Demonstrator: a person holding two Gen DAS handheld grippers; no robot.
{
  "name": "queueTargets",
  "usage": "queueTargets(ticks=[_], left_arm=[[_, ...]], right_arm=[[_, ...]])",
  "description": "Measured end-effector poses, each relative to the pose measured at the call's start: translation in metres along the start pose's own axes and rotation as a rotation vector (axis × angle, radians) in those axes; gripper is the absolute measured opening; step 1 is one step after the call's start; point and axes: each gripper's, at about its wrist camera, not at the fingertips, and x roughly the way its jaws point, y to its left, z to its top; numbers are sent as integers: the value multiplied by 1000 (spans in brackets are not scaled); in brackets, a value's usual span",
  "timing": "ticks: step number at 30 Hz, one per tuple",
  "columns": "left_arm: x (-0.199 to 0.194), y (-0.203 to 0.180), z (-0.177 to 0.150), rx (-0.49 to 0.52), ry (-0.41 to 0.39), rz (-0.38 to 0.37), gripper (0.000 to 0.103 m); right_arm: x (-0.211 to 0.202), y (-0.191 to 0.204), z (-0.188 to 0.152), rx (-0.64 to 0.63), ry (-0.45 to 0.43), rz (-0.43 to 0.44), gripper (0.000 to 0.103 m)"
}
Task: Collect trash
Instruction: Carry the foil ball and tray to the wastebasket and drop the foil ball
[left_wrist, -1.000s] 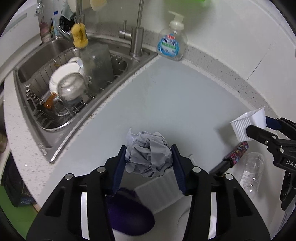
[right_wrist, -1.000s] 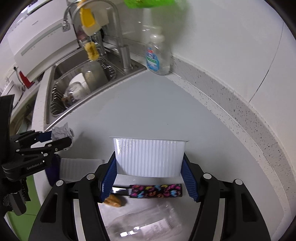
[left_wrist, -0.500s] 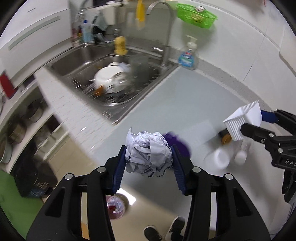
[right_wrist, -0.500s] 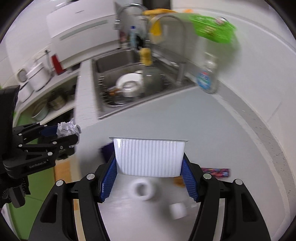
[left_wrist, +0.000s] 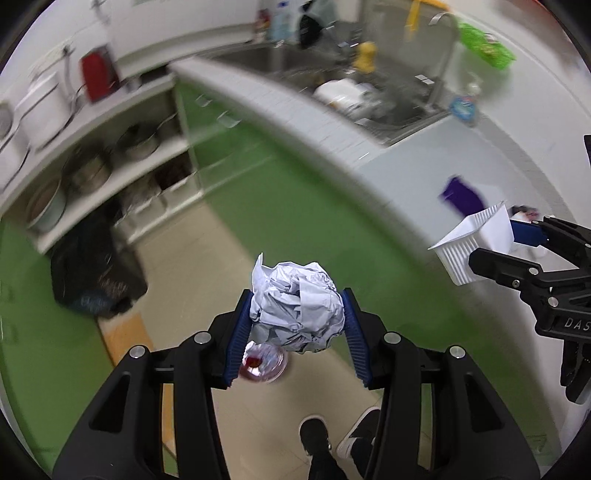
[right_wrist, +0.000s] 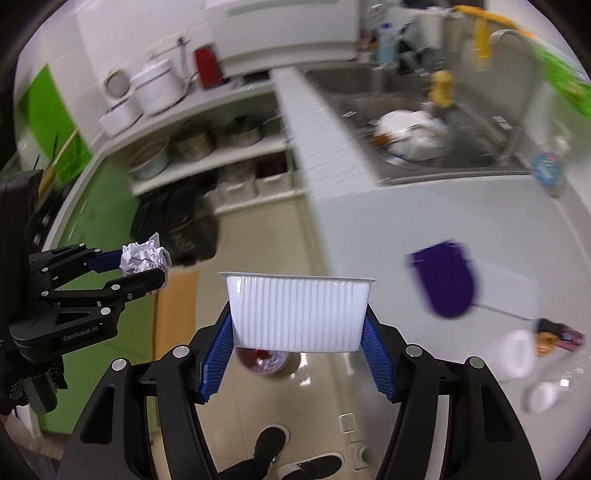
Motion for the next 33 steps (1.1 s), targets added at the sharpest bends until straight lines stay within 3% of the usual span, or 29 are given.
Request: queueTargets(ticks=[6,14,25,29,33], left_arm=[[41,62,-59,-106,66,34,48],[119,123,-140,-225,146,46,48],[233,171,-222,-318,202,40,48],[271,180,-244,-331,224,31,48],[299,185,-257,-332,237,25,48]], right_arm=[[79,50,-17,-85,107,68,62],[216,90,-56,-173,254,115,62],[401,121,-124,-243,403,145,62],[451,123,-145,-249,432,151,63],[486,124,-160,-266,437,148,73]])
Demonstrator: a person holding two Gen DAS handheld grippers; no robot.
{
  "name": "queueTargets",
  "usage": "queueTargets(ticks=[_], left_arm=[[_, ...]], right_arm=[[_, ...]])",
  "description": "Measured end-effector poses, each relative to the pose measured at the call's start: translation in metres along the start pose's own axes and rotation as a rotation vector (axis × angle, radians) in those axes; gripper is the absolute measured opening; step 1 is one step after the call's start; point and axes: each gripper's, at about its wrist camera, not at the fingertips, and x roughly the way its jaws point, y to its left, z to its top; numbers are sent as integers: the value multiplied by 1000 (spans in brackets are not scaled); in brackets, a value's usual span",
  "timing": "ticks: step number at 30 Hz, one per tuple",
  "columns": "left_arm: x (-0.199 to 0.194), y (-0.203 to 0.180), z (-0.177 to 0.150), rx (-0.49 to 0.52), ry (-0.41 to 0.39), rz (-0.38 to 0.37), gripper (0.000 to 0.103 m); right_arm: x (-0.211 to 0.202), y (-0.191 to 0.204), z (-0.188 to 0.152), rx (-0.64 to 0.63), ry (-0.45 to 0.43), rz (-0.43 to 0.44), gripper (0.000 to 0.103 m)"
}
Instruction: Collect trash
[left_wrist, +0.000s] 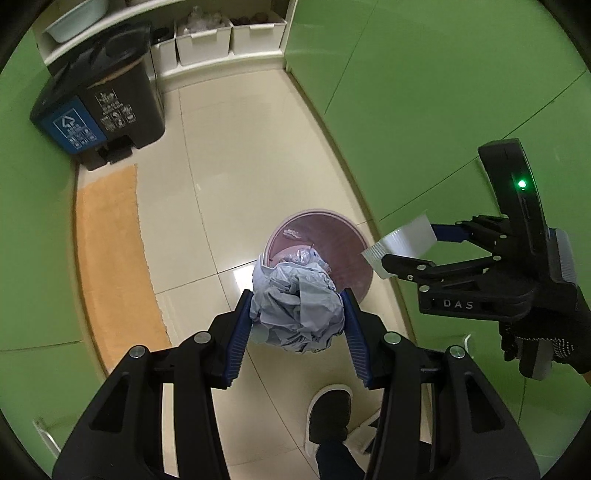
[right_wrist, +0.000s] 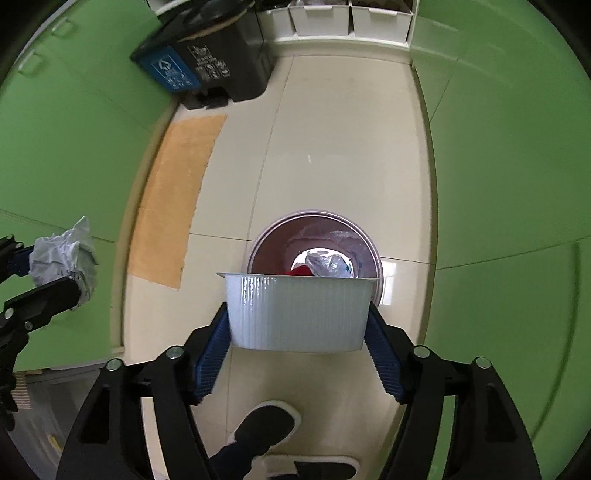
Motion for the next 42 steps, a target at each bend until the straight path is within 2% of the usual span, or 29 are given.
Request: queueTargets(ticks=[1,2,6,14,21,24,26,27,32,36,40,42], left_arm=[[5,0,0,0,4,-1,48],[12,0,0,-2,8,-3,48],[31,-6,3,9,24,-9,48],[64,-28,19,54,61,-31,48],[99,-55,34,86,97,-47,49],[110,-65,37,101,106,-51,57],[114,-71,38,112,107,-43,83],[115,-73,38,114,101,-43,100],[117,-82,40,124,101,-24,100],[105,-87,41,129,95,-14,100],[71,-88,43,116,85,-16,100],[42,-91,42,121,73,-5,100]], right_arm=[[4,-1,2,-1,-2,-9,83],[9,-3,2,5,-13,-17,87],[10,-17,-6,25,-10,-31,95],[-14,-44,-36,73,-9,-83,95],[-38,-58,-66,131,-29,-93,95],[-41,-62,-79,156,-34,-86,95],[-42,-65,-84,172,-36,-79,95],[-43,-66,-86,179,-38,-78,95],[-50,-69,-91,199,-55,-76,95],[-66,-64,-89,204,-70,-74,95],[-95,-53,-85,201,-90,-72,95],[-115,-45,-83,203,-104,-68,95]])
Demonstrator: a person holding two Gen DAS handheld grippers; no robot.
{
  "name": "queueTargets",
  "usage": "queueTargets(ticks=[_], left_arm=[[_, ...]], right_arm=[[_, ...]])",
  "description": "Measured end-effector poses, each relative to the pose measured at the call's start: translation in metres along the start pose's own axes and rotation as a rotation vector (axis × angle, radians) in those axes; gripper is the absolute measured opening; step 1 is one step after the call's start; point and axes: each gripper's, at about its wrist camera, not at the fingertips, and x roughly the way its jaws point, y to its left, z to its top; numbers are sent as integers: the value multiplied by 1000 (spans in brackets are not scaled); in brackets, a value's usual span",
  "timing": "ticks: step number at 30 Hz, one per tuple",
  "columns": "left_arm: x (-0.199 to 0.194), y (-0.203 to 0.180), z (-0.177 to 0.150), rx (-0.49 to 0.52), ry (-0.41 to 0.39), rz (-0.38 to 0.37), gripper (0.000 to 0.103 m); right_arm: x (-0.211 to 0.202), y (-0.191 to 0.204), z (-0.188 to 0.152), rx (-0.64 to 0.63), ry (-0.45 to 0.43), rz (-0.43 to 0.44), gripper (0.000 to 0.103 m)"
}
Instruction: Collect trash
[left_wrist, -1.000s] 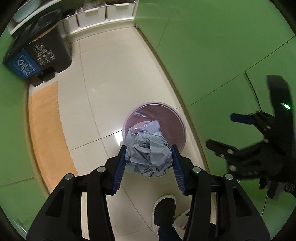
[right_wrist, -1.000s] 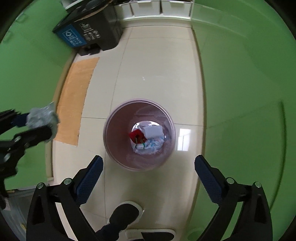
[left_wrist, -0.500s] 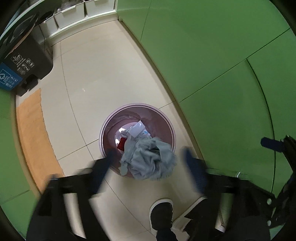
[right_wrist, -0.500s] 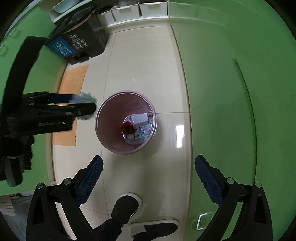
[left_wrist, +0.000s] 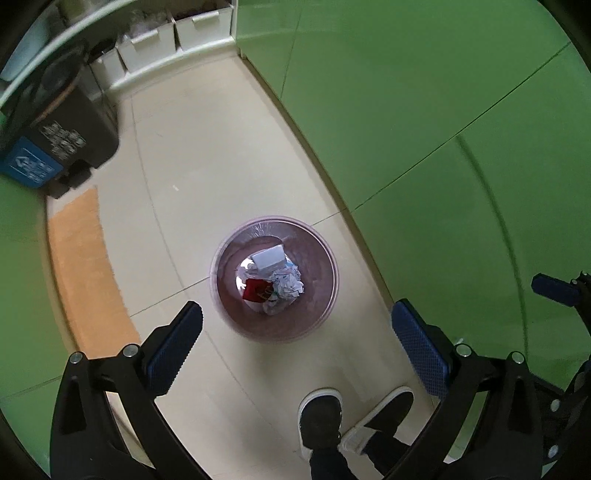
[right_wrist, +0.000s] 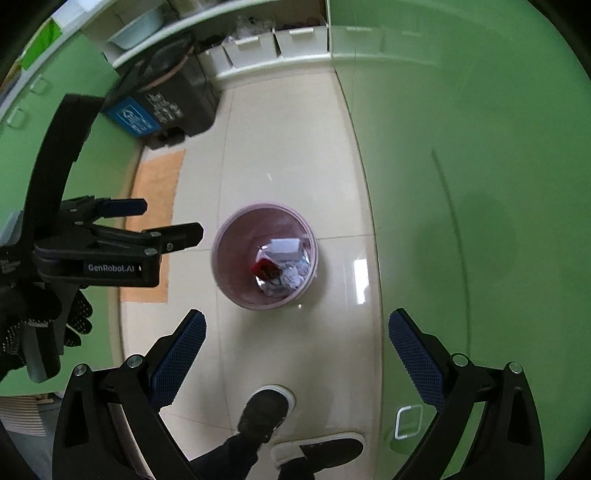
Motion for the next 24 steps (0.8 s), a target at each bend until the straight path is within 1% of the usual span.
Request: queueTargets(ticks=[5,9,13,15,16,19,24], left_arm=[[-79,-4,-2,16,-28,8,100],[-152,-6,2,15,-85,15,100],[-223,-15,9,38,-153,27,100],[-260,-22,14,57,-197,33,100],[-272,-25,17,60,-210,32,100],[-316,-40,26,90,-268,30,100],[-382,-81,43,158,-355,-7,100]], right_arm=[[-76,25,8,-9,-57,17,95],[-148,46,14,-22,-124,25,95],[-213,56,16,-15,-194,26,95],[-244,54,16,-5,-233,23,96],[-265,52,16,5,-258,16,96],[-308,42,14,39,-312,-1,96],[-377,11,3,109,-404,-69,97]])
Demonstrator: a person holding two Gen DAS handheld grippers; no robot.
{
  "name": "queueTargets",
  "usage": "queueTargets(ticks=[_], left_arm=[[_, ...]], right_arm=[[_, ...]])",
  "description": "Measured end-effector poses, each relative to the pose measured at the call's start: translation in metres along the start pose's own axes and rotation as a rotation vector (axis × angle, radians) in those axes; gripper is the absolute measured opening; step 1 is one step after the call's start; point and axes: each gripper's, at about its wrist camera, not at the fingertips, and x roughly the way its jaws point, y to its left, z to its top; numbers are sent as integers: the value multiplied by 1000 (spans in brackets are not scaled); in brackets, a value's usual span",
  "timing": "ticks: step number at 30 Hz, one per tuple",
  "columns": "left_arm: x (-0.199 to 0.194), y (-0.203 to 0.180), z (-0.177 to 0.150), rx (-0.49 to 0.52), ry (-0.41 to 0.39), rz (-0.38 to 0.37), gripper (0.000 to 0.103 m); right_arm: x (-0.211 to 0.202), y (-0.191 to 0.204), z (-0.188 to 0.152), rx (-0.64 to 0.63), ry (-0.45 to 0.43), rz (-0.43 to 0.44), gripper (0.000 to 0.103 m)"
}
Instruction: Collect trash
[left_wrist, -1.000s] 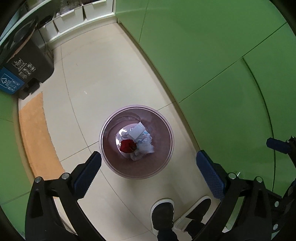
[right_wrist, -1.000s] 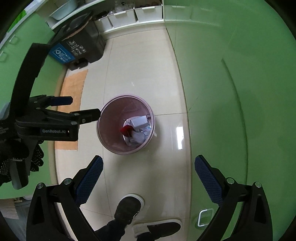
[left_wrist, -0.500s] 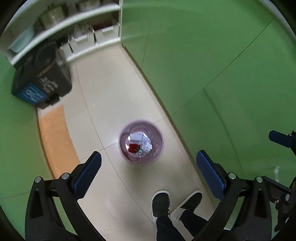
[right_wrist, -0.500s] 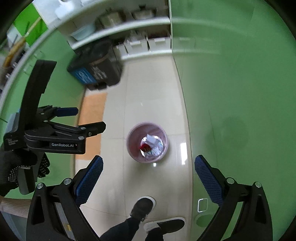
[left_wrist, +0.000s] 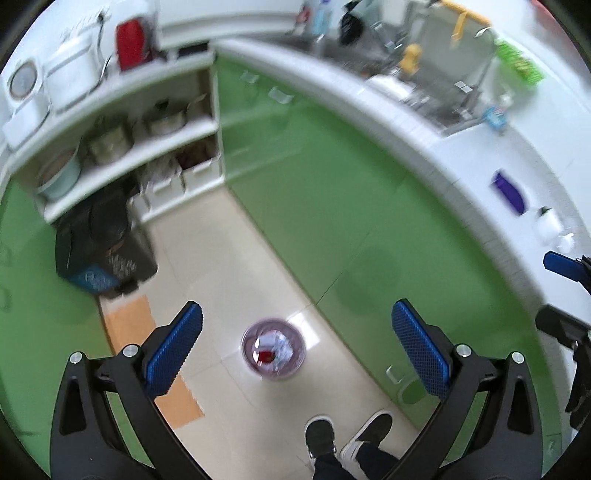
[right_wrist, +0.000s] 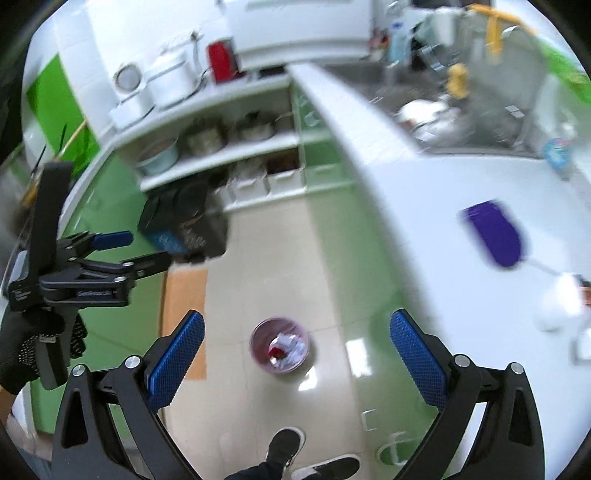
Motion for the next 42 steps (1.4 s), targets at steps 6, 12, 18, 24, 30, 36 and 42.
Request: queueTargets(ticks=[6,12,18,24,30,36,42], left_arm=[[-29,-56,34,87,-57,-66,100],[-45,-117,61,163,-87,-151,100],[-46,-173,82,231,-97,-206,100],[-36,-219,99,273,-85,-245,100],[2,-258,112,305,-21,-250,100],[49,-289,118,334,46,-226,100],[90,-305,120,344,117,-212,100]], right_arm=[[-55,-57,2,101,-68,-103,97],[-102,-120,-13,227,-112,-214,97],[-138,-178,-28,312,-143,-292,97],[-151,-222,-34,368,-145,-334,97],[-148,-253,-36,385,-126,-337,97],[-142,-278,-38,396,-101,-319,97],[-136,-295,-39,402,-82,-307,97]])
